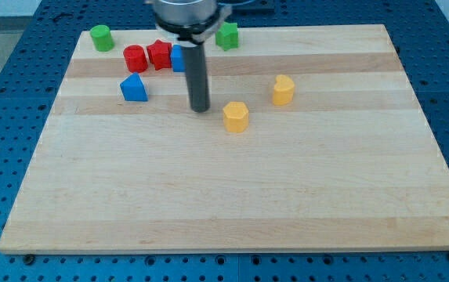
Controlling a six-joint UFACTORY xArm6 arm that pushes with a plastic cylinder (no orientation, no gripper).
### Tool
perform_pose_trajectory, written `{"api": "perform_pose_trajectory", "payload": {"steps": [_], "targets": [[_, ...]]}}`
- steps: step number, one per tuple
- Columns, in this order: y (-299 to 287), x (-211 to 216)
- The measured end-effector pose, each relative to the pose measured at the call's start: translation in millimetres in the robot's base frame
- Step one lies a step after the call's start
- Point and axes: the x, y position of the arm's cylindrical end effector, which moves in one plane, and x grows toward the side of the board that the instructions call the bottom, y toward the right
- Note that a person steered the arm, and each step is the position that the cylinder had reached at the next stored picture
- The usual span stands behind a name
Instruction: Move the yellow heart towards the top right corner
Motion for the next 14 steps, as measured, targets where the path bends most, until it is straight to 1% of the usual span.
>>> {"api": "perform_pose_trajectory", "payload": {"steps": [2,4,5,7,8,10,12,14], "targets": [[64,0],[108,-13],[116,-13],[136,-40],[149,-46],[167,-29],[185,-24],[199,-51]]}}
